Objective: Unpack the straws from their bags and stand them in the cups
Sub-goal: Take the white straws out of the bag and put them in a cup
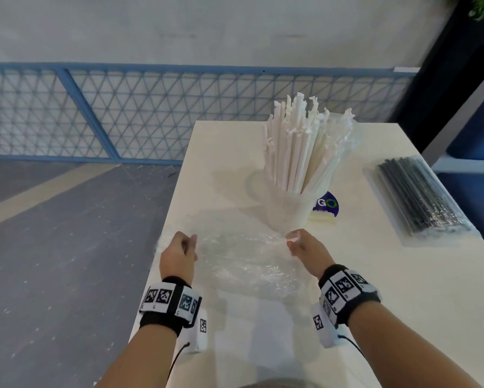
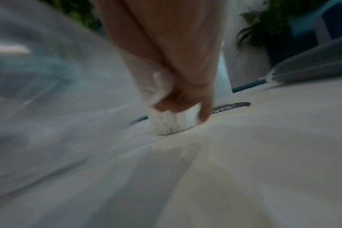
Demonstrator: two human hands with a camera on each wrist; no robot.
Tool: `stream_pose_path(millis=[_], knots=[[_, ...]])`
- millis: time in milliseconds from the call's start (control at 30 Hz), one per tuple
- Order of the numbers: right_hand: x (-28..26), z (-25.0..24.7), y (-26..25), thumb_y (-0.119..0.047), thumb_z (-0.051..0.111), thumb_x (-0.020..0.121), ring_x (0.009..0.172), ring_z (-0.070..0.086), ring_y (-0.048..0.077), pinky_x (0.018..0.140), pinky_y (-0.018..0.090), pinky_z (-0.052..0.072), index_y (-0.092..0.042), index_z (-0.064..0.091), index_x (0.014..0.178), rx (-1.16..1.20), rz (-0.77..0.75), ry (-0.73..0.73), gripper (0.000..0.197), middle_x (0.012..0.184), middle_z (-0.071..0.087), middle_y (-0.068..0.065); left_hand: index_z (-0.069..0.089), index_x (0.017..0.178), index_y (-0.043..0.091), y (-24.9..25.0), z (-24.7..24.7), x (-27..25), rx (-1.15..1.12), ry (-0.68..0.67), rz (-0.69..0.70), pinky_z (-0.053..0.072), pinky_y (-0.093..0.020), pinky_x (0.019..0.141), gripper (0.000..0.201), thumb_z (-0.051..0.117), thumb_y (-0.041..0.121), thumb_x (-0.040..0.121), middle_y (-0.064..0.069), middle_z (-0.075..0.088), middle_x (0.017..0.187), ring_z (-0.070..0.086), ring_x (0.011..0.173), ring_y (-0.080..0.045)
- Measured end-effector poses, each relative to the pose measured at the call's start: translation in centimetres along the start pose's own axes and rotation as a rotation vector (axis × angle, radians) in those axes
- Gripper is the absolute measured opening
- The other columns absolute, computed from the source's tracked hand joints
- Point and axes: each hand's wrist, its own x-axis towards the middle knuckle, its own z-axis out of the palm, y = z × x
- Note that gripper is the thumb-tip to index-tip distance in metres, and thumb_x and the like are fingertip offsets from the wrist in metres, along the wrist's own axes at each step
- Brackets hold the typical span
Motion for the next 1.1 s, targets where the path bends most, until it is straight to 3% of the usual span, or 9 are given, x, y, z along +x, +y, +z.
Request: stream_pose_path(millis=[167,233,300,400,500,633,867,1000,1100], knots=[[-1.8,1.6,-1.6,-0.045,0.057,0.084,0.113,0.048,0.032,0.097,0.048,0.039,-0.018,0.044,0.131,-0.42,-0.335,0.452,0.055,0.126,0.049,0.012,0.036,0.097,0.013,-0.1,0.6,-0.8,-0.097,-0.098,0.003,0.039,-0.02,0.052,0.007,0.042,0.011,0.095,-0.007,0.049,0.066,0.046,0.055,-0.024],[-2.4,3.4,-2.1,-0.065,0.025,0.087,0.123,0.047,0.036,0.096,0.056,0.04,-0.025,0.032,0.138,-0.625,-0.397,0.238,0.065,0.138,0.046,0.013,0.034,0.098,0.012,0.3,0.5,-0.7,-0.108,-0.172,-0.017,0.037,-0.013,0.049,0.01,0.042,0.008,0.094,-0.009,0.047,0.071,0.045,0.057,-0.024],[-2.1,4.6,-1.6,-0.071,0.0,0.083,0.143,0.013,0.038,0.106,0.062,0.024,-0.03,0.004,0.148,-0.78,-0.265,-0.062,0.076,0.158,0.01,0.008,0.034,0.099,0.011,0.8,0.4,-0.2,-0.069,-0.285,-0.045,0.038,-0.021,0.058,0.015,0.048,0.012,0.093,-0.009,0.047,0.084,0.047,0.069,-0.025],[-1.5,5.5,-0.5,-0.061,0.019,0.092,0.14,-0.026,0.035,0.113,0.059,-0.001,-0.036,-0.022,0.143,-0.86,-0.055,-0.372,0.07,0.152,-0.032,-0.001,0.042,0.097,0.01,2.0,-0.2,1.3,0.042,-0.394,-0.085,0.035,-0.028,0.072,0.029,0.052,0.037,0.091,-0.003,0.05,0.088,0.048,0.077,-0.023],[-1.4,6.0,-0.6,-0.06,0.024,0.092,0.139,-0.029,0.035,0.112,0.061,-0.005,-0.037,-0.025,0.141,-0.913,-0.071,-0.411,0.073,0.149,-0.037,-0.002,0.045,0.08,0.015,3.2,-0.2,3.3,0.302,-0.509,-0.07,0.035,-0.03,0.072,0.04,0.042,0.053,0.09,0.0,0.053,0.075,0.049,0.075,-0.022],[-1.0,6.6,-0.6,-0.062,0.025,0.091,0.138,-0.03,0.035,0.111,0.063,-0.003,-0.04,-0.025,0.14,-0.919,-0.032,-0.464,0.074,0.149,-0.038,-0.004,0.042,0.063,0.014,3.7,1.8,5.1,0.456,-0.493,-0.032,0.039,-0.03,0.072,0.037,0.044,0.034,0.095,-0.01,0.062,0.082,0.054,0.076,-0.025],[-1.1,5.4,0.3,-0.062,0.025,0.091,0.139,-0.032,0.027,0.105,0.072,0.004,-0.045,-0.02,0.14,-0.856,0.037,-0.517,0.07,0.148,-0.038,-0.01,0.061,0.097,-0.008,1.5,-1.7,8.1,0.482,-0.269,-0.183,0.048,-0.042,0.083,0.031,0.049,0.02,0.094,-0.027,0.066,0.103,0.061,0.096,-0.039],[-1.1,5.3,0.5,-0.064,0.025,0.09,0.139,-0.031,0.027,0.105,0.072,0.004,-0.045,-0.021,0.14,-0.869,0.046,-0.521,0.071,0.149,-0.038,-0.009,0.046,0.118,0.0,4.7,-1.0,5.3,0.547,-0.241,0.268,0.036,-0.04,0.097,0.032,0.054,0.009,0.088,-0.021,0.048,0.126,0.048,0.113,-0.035],[-1.1,5.4,0.6,-0.064,0.024,0.09,0.139,-0.031,0.028,0.104,0.072,0.004,-0.044,-0.021,0.14,-0.876,0.043,-0.523,0.07,0.149,-0.038,-0.009,0.026,0.141,0.012,5.5,0.5,1.3,0.809,-0.524,0.655,0.007,-0.046,0.117,0.051,0.044,0.019,0.094,-0.009,0.023,0.153,0.02,0.142,-0.024]])
